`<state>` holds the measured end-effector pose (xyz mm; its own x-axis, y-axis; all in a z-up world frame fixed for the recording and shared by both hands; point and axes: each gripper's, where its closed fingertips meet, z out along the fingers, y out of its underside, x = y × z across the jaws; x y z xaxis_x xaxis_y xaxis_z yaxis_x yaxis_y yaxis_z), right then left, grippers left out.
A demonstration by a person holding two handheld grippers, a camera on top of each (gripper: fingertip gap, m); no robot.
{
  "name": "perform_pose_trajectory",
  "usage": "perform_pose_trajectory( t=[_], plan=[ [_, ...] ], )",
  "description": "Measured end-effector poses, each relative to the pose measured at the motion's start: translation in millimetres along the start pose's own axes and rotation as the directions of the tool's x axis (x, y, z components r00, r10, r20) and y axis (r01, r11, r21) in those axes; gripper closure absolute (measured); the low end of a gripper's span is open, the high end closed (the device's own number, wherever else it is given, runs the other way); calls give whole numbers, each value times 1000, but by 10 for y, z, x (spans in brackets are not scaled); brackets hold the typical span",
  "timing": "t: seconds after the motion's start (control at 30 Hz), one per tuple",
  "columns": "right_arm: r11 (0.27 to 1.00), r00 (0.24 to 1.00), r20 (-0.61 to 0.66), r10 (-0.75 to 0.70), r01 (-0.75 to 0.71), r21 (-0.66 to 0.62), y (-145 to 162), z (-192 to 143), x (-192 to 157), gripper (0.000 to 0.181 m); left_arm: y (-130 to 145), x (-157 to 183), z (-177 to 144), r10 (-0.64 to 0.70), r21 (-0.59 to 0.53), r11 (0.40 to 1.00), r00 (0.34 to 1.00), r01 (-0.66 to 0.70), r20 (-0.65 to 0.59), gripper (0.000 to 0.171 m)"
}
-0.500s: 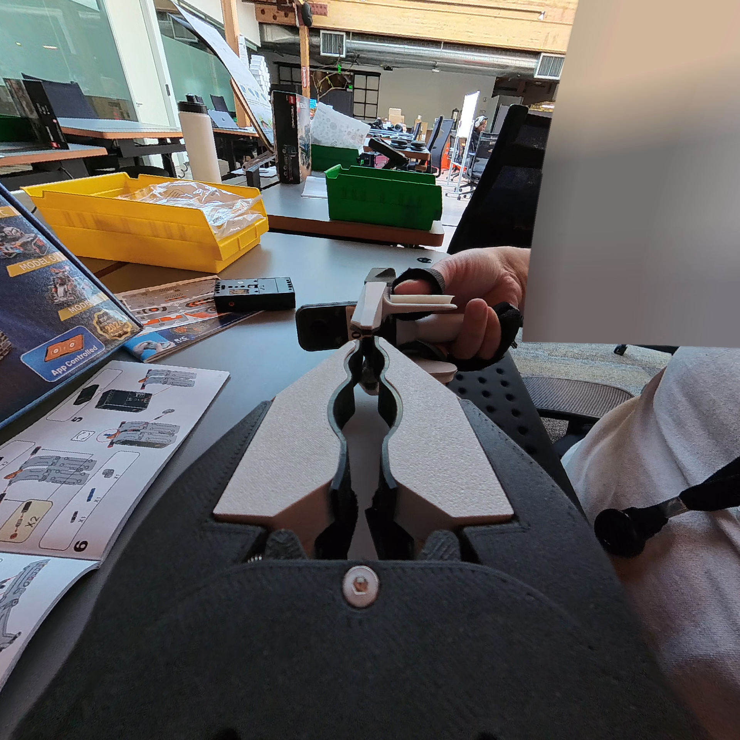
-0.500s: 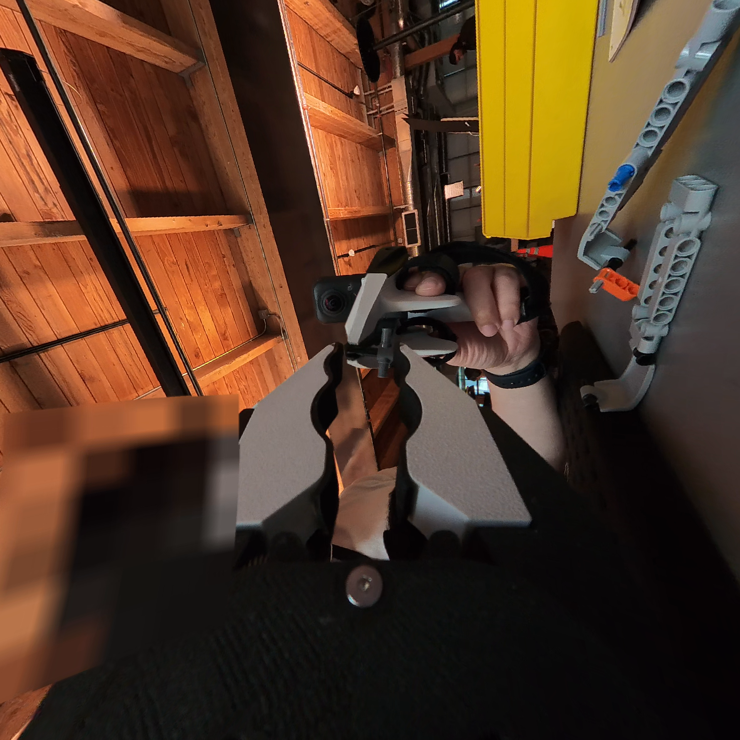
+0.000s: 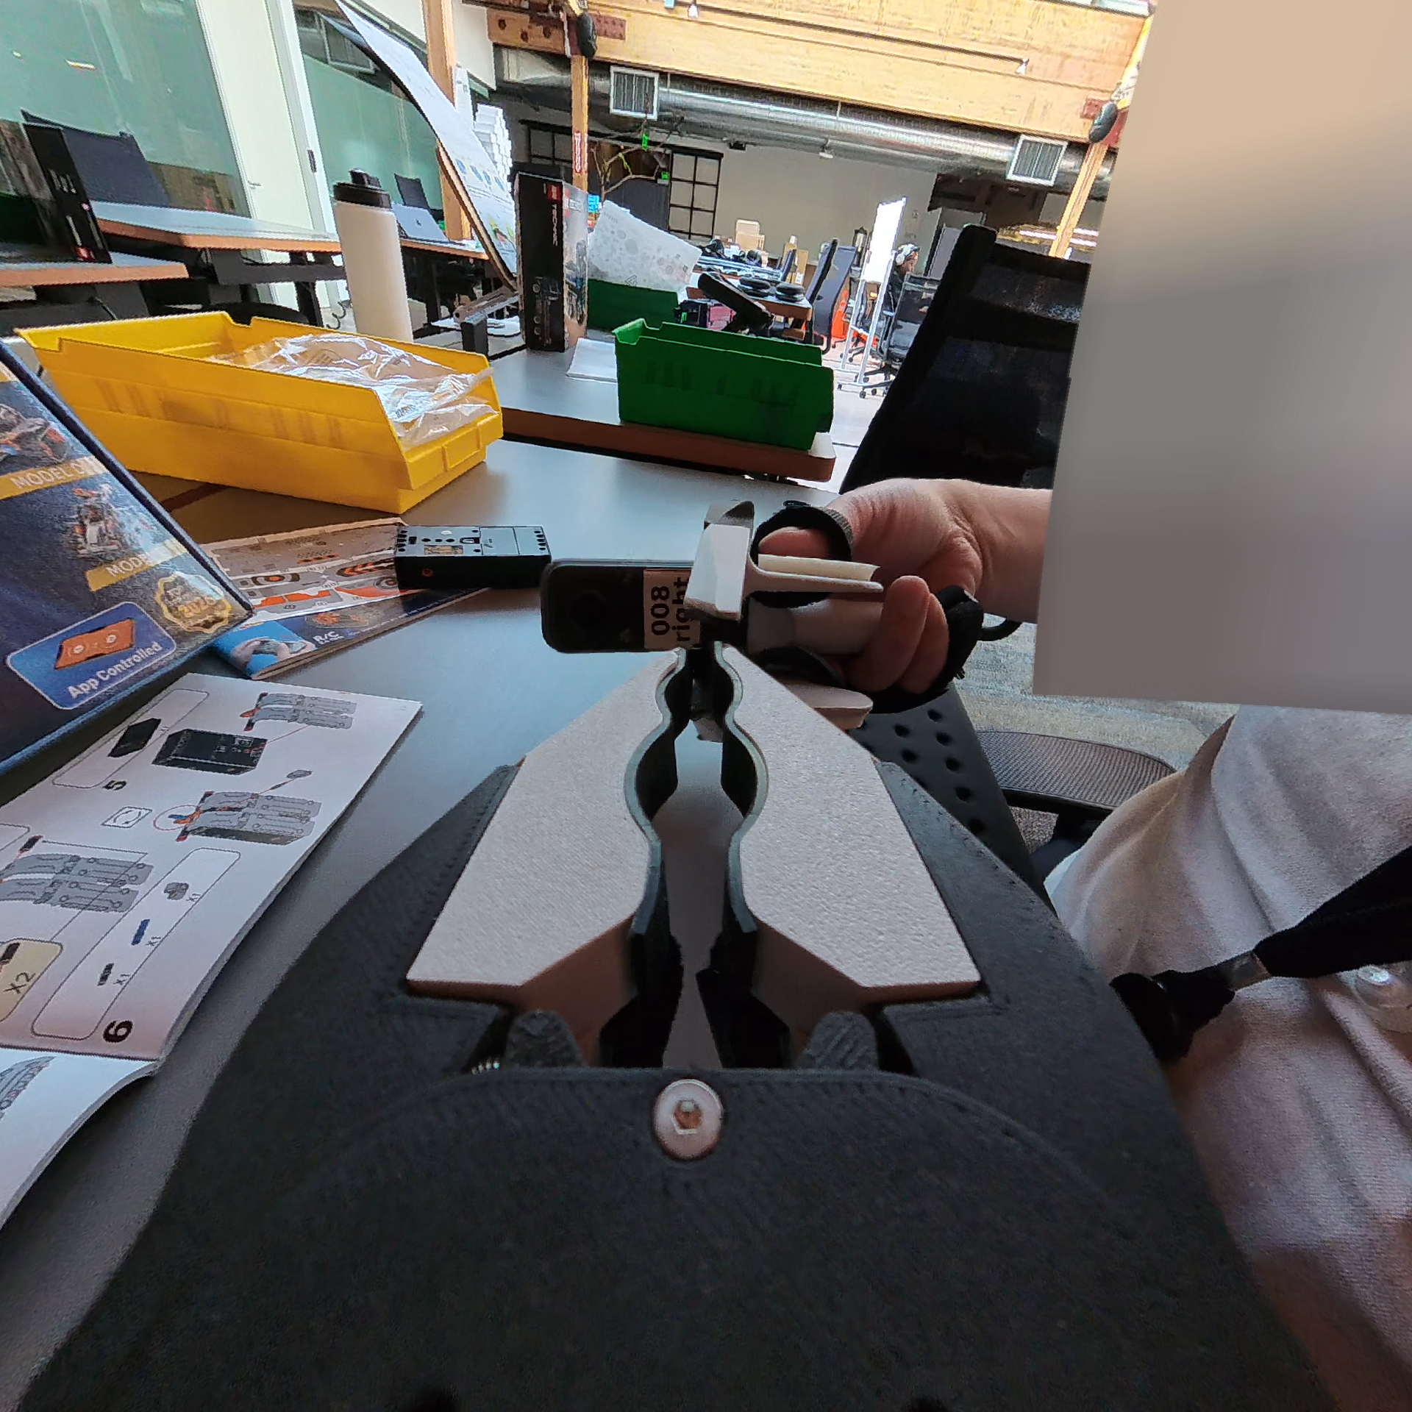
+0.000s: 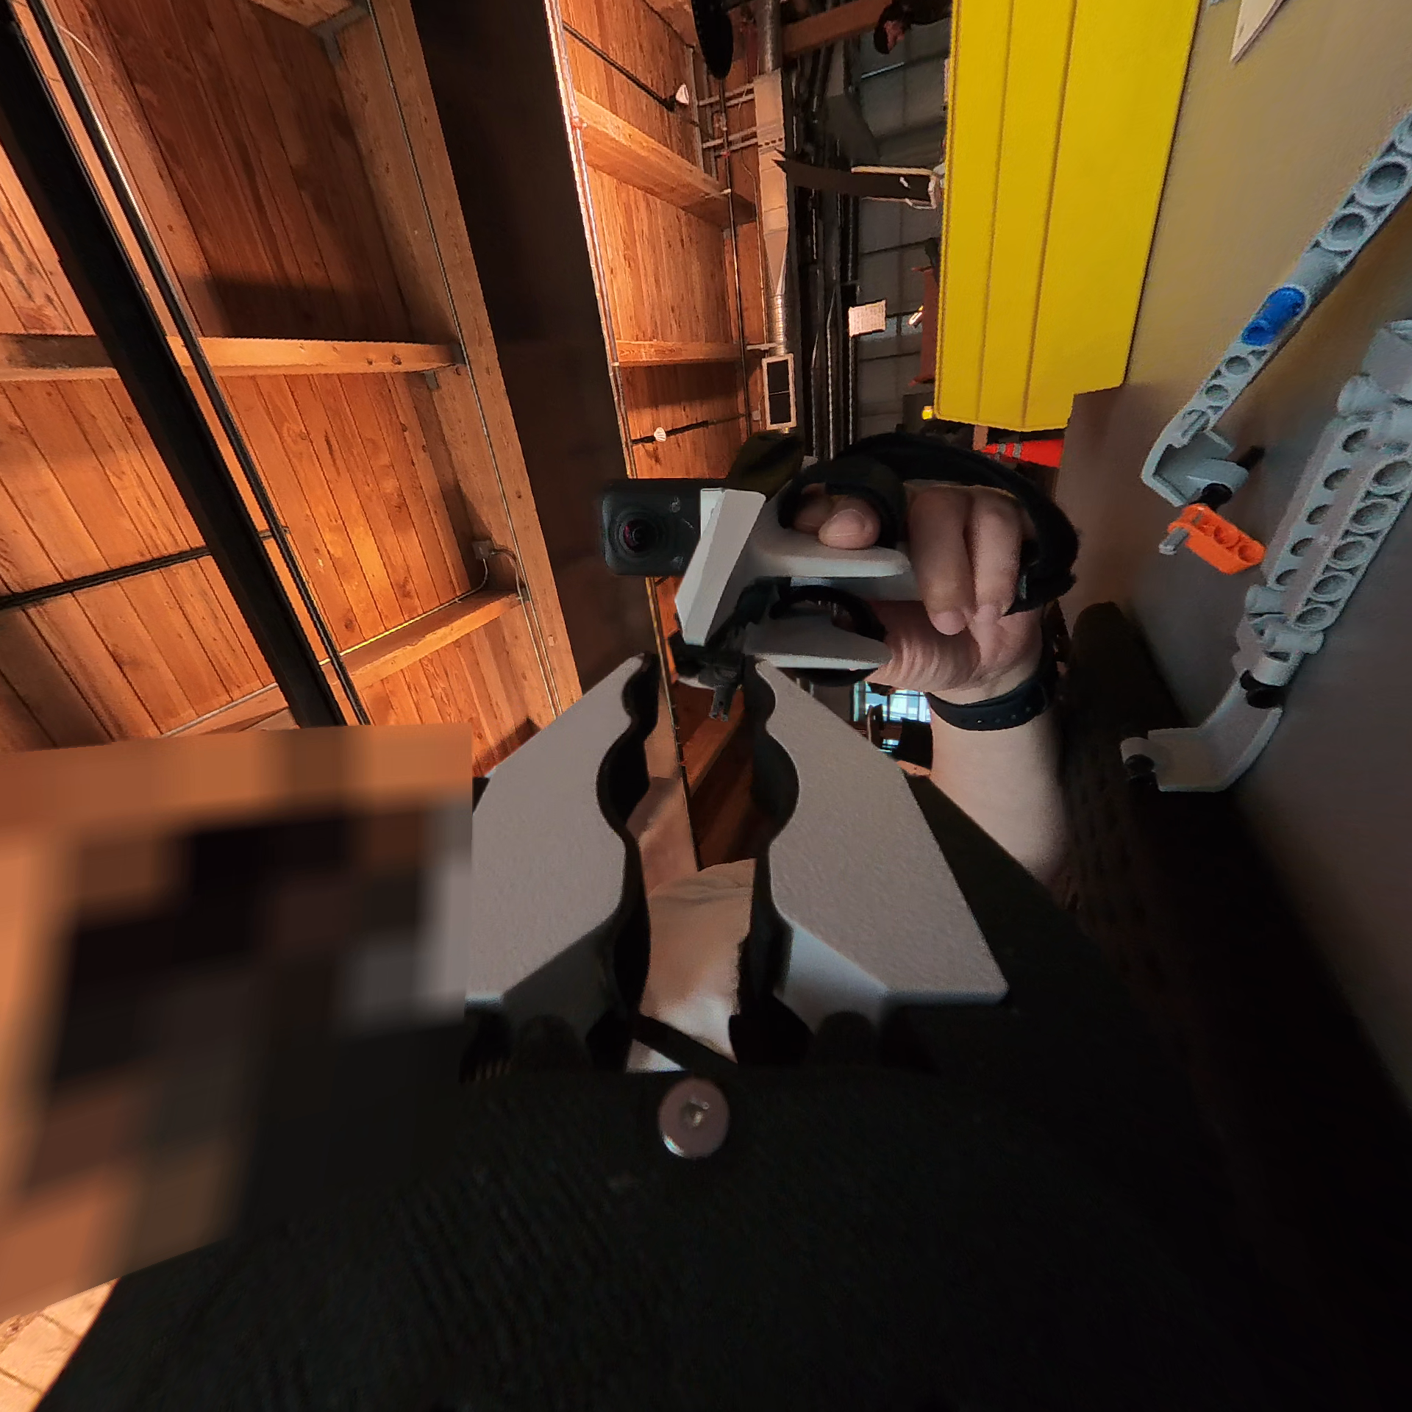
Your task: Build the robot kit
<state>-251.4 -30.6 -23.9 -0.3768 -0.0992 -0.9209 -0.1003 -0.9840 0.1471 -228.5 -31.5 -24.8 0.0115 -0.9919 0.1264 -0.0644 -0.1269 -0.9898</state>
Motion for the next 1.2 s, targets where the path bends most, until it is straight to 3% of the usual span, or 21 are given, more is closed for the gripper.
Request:
perform_pose_trajectory(
  t=[0.43, 0.53, 0.63, 0.7, 0.77, 0.83, 0.9, 0.93, 1.03, 1.13, 1.2],
  plan=[
    [1000, 1000, 21, 2, -2, 25, -47, -32, 22, 159, 14, -77, 4, -13, 8, 1000, 999, 12, 38, 170],
    [997, 996, -38, -77, 77, 10, -63, -76, 96, 159, -3, -132, -34, -32, 27, 999, 998, 30, 61, 170],
    [957, 936, -201, -289, 279, -77, -87, -190, 250, 163, -30, -218, -123, -69, 64, 996, 994, 64, 90, 170],
    [868, 803, -330, -496, 460, -186, -147, -316, 363, 167, -51, -259, -188, -96, 94, 992, 991, 87, 98, 171],
    [693, 565, -403, -720, 619, -370, -195, -464, 478, 167, -56, -290, -240, -111, 112, 989, 988, 99, 107, 171],
    [517, 322, -418, -850, 666, -537, -254, -627, 578, 167, -42, -306, -266, -117, 116, 988, 987, 104, 114, 171],
    [381, 154, -379, -913, 659, -649, -278, -739, 635, 167, -20, -302, -269, -117, 110, 988, 986, 104, 115, 171],
    [333, 117, -340, -933, 639, -694, -235, -770, 676, 166, -5, -294, -264, -113, 103, 989, 987, 101, 115, 170],
    [211, 146, -155, -977, 572, -793, 105, -766, 820, 161, 31, -260, -238, -93, 79, 993, 989, 84, 114, 170],
    [5, 8, -1, -1000, 455, -890, 205, -886, 1023, 159, 64, -219, -205, -77, 55, 996, 992, 72, 102, 170],
    [-58, -31, 50, -998, 403, -913, 212, -922, 1104, 159, 90, -195, -183, -68, 38, 997, 993, 65, 97, 170]
  ],
)
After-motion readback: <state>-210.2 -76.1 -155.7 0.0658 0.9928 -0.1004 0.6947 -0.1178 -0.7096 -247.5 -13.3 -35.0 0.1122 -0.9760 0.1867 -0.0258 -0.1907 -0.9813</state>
